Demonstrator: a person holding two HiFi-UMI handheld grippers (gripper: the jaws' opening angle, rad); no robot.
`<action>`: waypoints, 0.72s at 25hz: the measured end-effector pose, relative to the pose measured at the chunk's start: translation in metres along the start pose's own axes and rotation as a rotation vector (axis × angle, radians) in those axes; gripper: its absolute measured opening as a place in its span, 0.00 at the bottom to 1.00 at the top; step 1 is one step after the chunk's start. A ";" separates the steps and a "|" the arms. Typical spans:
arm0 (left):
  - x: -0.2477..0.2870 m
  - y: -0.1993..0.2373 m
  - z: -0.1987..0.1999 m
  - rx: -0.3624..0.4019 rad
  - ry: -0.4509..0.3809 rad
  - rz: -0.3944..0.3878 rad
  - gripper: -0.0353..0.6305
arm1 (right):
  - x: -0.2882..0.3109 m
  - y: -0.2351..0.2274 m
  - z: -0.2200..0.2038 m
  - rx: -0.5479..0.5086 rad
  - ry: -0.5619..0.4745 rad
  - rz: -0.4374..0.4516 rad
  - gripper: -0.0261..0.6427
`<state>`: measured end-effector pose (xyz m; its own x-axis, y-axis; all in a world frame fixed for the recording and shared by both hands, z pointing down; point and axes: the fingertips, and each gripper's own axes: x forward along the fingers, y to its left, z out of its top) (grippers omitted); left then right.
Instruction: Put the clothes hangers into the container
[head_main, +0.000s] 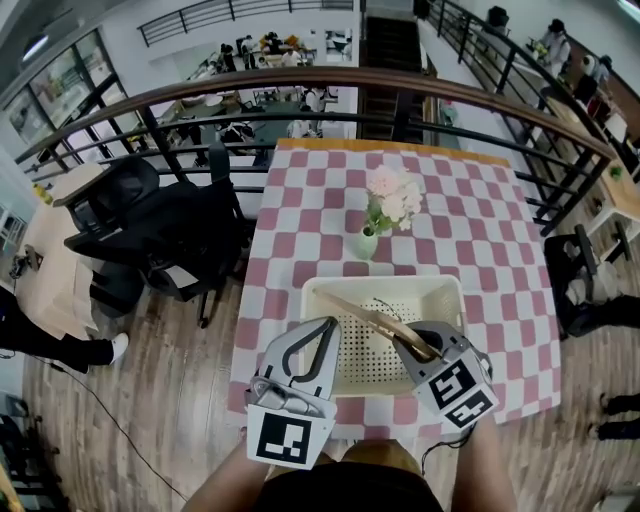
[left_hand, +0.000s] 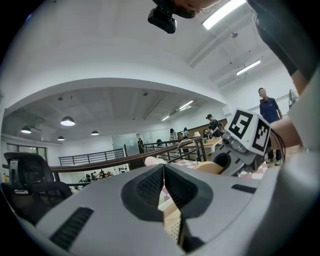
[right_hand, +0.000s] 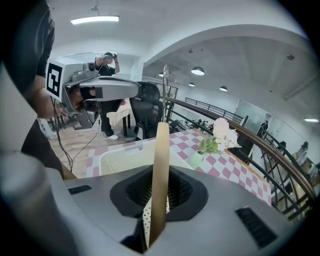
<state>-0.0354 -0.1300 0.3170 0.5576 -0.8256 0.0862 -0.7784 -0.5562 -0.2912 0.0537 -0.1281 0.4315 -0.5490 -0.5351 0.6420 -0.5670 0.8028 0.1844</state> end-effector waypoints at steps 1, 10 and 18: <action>-0.001 0.001 0.000 -0.001 0.001 0.003 0.07 | 0.001 0.000 0.000 0.005 0.002 0.002 0.12; -0.001 0.002 -0.009 -0.021 0.029 0.017 0.07 | 0.011 0.002 -0.009 0.038 0.034 0.019 0.12; 0.000 -0.001 -0.016 -0.020 0.054 0.017 0.07 | 0.020 0.003 -0.015 0.046 0.057 0.040 0.12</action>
<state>-0.0395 -0.1309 0.3322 0.5283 -0.8386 0.1325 -0.7936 -0.5432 -0.2741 0.0502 -0.1328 0.4562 -0.5366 -0.4861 0.6898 -0.5740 0.8094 0.1239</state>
